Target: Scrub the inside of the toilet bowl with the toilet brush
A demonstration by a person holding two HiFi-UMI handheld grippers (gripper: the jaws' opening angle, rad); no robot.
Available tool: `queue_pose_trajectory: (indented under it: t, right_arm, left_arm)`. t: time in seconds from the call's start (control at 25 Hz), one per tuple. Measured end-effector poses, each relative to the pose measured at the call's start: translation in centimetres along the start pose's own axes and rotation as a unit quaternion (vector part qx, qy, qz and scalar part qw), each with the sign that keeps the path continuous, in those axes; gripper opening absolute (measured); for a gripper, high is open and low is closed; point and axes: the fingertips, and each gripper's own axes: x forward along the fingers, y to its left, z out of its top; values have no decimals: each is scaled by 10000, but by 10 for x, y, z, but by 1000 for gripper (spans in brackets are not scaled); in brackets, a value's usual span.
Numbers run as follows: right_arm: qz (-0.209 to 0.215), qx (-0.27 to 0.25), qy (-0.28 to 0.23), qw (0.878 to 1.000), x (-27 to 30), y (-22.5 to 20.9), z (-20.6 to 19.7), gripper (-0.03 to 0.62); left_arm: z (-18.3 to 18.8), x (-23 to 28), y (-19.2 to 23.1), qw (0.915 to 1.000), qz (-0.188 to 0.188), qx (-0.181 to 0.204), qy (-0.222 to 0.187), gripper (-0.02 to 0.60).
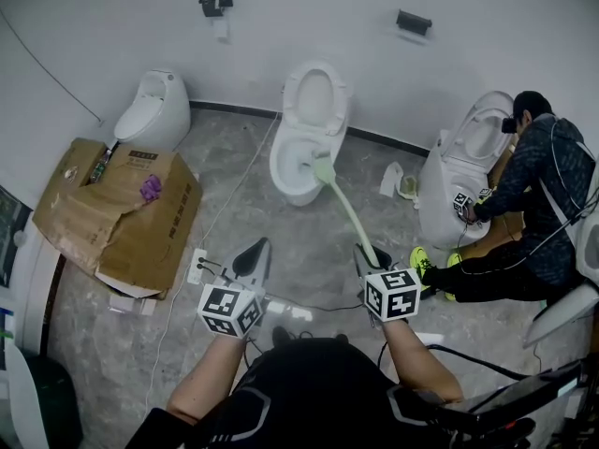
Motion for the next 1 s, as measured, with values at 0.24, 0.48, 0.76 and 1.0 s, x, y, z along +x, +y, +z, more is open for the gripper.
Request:
queue_pose_trajectory:
  t: [0.24,0.48,0.76,1.0]
  right_arm:
    - [-105,88,44,9999,14,16,4,63]
    - [-251,144,34,9996,27,33,6,63]
    - [-245,111,85,9996,42,38,15,63]
    - [-113,126,53,9998,78,22,31,61]
  left_arm:
    - [3,-3,24,9998,-174,0,16,9]
    - [1,-8,49,9995,-319,-17,10,9]
    - [2,-3,69,9997,-229,-129,-12,9]
    - [5,20,85,9999,-105,-64,57,11]
